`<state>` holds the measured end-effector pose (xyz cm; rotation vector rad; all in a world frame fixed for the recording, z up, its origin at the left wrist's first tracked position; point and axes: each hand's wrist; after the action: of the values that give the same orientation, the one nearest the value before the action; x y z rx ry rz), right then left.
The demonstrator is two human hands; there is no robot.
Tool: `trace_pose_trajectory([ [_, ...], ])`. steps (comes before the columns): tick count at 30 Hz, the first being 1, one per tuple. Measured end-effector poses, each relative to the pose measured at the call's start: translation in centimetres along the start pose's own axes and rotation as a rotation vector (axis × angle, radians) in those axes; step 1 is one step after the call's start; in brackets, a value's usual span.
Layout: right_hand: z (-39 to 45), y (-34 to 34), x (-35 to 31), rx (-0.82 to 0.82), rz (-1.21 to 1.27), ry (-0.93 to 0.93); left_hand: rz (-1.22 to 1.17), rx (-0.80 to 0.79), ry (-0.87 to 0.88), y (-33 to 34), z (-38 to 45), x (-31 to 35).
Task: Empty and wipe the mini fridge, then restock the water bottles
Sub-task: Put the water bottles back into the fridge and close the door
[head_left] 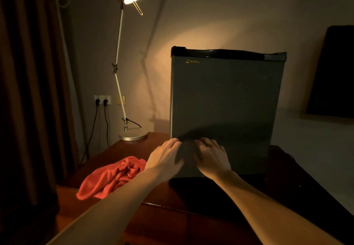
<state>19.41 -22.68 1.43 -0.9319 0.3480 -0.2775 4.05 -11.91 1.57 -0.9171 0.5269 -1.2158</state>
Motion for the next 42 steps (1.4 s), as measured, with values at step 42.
trace_pose_trajectory([
  [42,6.5,-5.8,6.4,-0.214,-0.031,0.277,-0.064,-0.128,0.030,3.0,12.7,1.1],
])
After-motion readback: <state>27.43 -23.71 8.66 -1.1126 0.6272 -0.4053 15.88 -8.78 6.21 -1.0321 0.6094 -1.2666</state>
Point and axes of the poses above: each hand's wrist, its own z-axis towards the middle knuckle, its own y-axis out of the palm, x = y × z, and after that the axes turned 5 degrees about y, right-handed
